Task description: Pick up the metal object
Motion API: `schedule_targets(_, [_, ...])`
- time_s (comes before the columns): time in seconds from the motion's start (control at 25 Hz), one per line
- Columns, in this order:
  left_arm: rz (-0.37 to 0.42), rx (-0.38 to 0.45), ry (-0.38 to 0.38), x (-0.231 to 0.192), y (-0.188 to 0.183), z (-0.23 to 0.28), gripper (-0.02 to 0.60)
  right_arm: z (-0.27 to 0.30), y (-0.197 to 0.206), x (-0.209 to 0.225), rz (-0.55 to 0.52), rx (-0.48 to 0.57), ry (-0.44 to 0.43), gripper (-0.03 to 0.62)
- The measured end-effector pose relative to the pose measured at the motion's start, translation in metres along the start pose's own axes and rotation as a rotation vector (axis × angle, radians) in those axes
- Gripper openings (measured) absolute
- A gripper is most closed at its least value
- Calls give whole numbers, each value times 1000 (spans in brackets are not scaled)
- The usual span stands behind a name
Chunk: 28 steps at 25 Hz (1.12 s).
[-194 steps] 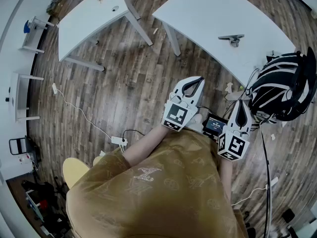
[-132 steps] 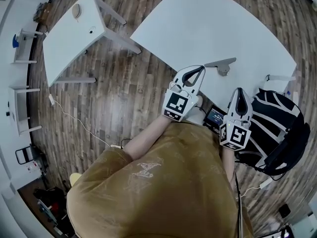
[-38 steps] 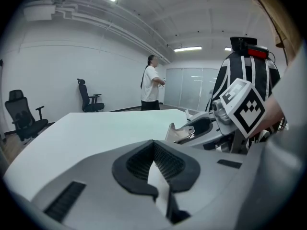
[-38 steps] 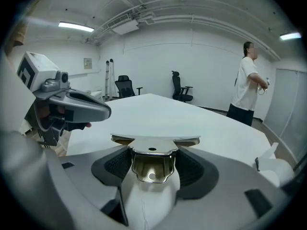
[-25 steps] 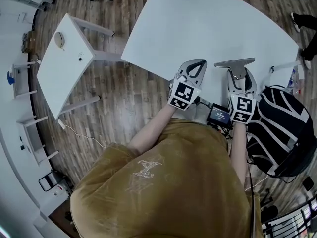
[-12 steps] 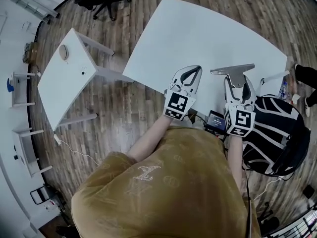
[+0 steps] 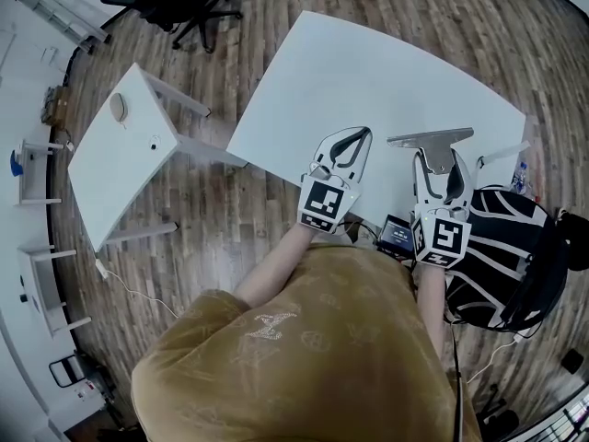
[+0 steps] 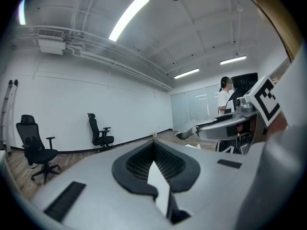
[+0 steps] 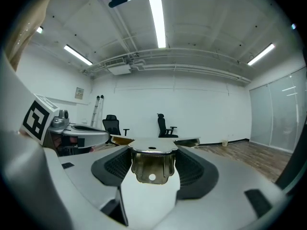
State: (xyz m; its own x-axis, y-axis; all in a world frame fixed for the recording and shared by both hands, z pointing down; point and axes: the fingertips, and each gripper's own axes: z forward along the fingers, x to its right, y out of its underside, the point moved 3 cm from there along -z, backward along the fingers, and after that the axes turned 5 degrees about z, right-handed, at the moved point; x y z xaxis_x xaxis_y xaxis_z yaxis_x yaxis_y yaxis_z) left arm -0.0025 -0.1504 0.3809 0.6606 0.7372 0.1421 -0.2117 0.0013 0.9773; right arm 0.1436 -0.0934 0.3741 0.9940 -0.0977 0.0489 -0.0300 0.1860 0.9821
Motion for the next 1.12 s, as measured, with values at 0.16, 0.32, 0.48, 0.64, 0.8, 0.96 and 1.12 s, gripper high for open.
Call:
schedule_targets(0.16, [1,-2,-3,0,1,1,5,0,-3,0,-14,19,0,278])
schedule_targets(0.32, [-1,-4,-4,-2,1,2,6,2,-6,-2,-17,24,-5,278])
schedule_targets(0.48, [-2,-3,-3,-3,-1,4,5,3,-9,-2,-19,26,-7,278])
schedule_targets(0.64, [-2,-2,-1,-2,-1,6,5,4,-11,-1,-18,30,-7,279])
schedule_targets(0.8, [-4,-3,2,-1,-2,7,6,3,-12,0,-16,34,-6,279])
schedule_targets(0.96, [-2,1,2,0,-3,8,6,3,-11,3,-17,35,-2,279])
schedule_targets(1.12, [-4,-4,1,-1,-1,8,5,3,-11,2,-26,32,0,278])
